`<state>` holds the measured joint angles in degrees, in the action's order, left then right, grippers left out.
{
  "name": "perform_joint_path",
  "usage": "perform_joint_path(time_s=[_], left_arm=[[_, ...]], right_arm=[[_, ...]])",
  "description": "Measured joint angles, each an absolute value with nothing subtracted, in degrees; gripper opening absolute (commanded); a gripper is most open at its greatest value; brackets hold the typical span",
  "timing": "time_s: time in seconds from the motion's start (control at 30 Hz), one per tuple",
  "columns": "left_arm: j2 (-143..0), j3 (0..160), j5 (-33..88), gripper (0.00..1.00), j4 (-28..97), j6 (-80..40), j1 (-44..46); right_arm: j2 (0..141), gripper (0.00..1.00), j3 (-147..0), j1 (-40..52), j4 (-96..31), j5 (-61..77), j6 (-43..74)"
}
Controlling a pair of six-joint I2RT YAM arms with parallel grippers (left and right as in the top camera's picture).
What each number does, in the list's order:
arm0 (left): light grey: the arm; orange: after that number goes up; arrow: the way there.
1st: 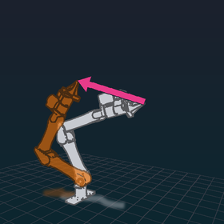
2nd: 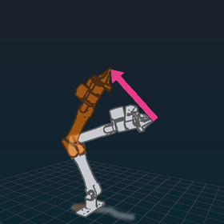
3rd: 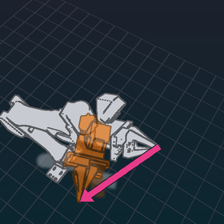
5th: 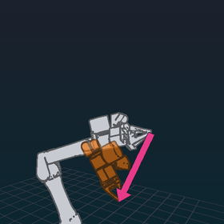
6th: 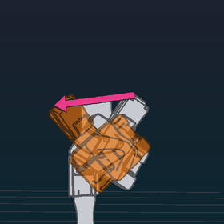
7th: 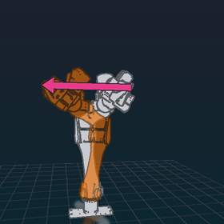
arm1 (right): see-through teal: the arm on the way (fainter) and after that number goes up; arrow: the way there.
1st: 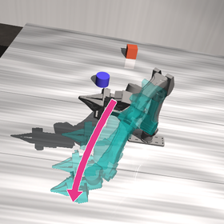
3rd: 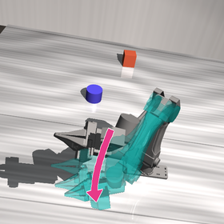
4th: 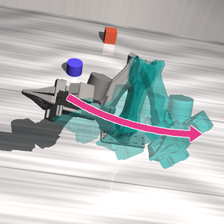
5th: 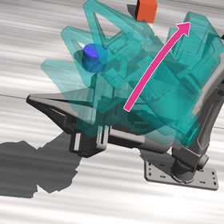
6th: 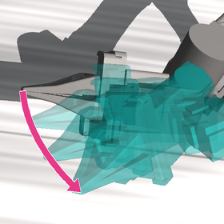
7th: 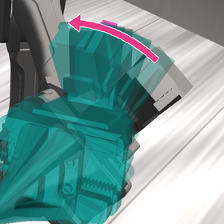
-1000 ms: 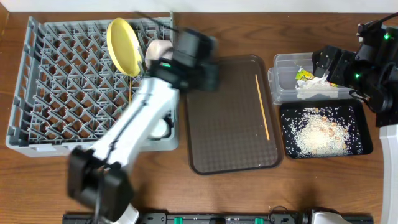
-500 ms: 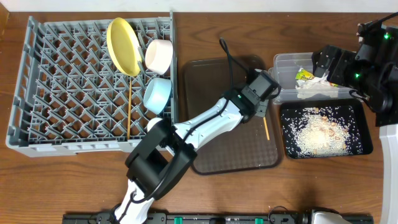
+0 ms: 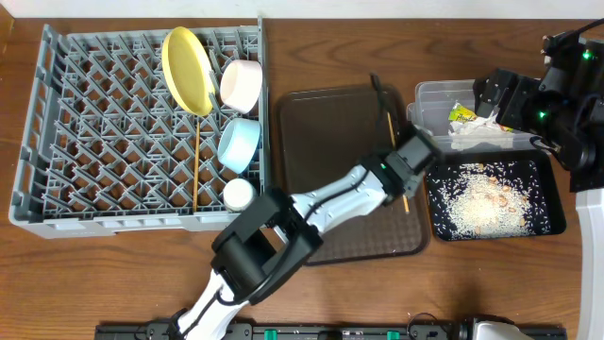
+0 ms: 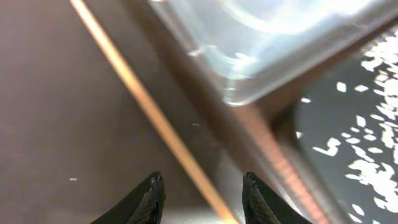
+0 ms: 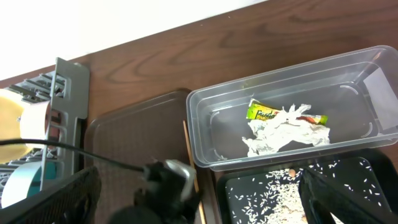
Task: Sort waste into correct bins and load items into the dishwasher
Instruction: 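Reach left gripper to the second chopstick and grasp it, then insert the second chopstick into the rack beside the first, release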
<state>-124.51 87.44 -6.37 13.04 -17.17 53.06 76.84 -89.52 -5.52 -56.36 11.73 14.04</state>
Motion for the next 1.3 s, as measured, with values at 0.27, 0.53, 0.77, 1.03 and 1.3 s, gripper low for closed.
perform_joint_path(time_s=[0.27,0.53,0.77,1.03,1.3], left_arm=[[-126.8,87.5,-8.1,0.41,11.5,-16.0,53.0],[-127.8,87.5,-9.4,0.42,11.7,-16.0,52.8],[-127.5,89.0,-12.2,0.42,19.2,-23.5,50.1],[-127.0,93.0,1.7,0.42,31.8,-28.3,38.8],[-126.7,93.8,13.5,0.08,38.8,-28.7,39.4]], right_arm=[[76.9,0.99,-89.5,-5.5,-56.4,11.7,14.0],[76.9,0.99,-89.5,-5.5,-56.4,11.7,14.0],[76.9,0.99,-89.5,-5.5,-56.4,11.7,14.0],[76.9,0.99,-89.5,-5.5,-56.3,11.7,14.0],[76.9,0.99,-89.5,-5.5,-56.4,11.7,14.0]])
